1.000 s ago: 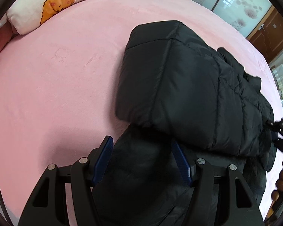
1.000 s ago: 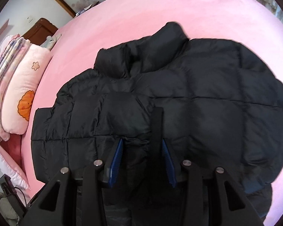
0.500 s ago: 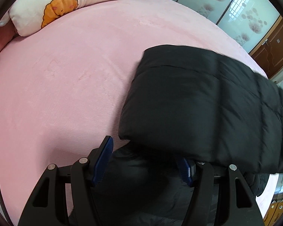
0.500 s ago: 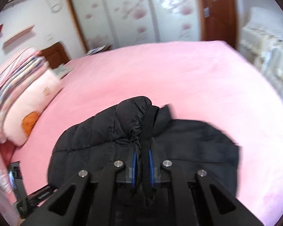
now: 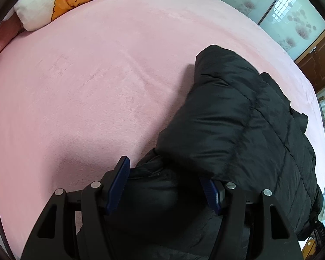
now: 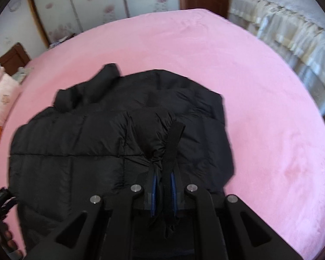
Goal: Fold large clothes
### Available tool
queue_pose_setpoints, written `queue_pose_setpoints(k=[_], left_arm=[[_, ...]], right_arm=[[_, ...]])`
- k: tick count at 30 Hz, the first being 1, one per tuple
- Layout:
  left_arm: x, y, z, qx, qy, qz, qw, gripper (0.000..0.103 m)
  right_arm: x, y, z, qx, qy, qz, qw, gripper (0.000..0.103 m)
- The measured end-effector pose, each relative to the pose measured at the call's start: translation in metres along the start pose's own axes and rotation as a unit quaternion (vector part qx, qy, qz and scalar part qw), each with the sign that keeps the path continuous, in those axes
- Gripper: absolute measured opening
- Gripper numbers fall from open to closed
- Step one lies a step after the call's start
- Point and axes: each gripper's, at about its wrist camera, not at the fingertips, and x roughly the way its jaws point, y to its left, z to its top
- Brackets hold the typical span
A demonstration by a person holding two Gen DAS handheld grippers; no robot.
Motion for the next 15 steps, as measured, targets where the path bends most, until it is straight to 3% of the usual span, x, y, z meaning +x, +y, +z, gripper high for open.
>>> queue_pose_setpoints(k=[4,15], left_arm=[[-0.002,0.005,-0.003,0.011,0.0,0.01,0.9999,0.063],[-0.015,0.03,-0.002,-0.004,0.009,0.058,0.9983,0.063]], right_arm=[[0.005,-0.009,0.003,0.008,-0.002,-0.015,1.0,0.01],[0.016,-0.021,0.015,0.022,0.014,-0.003,1.0,0.017]])
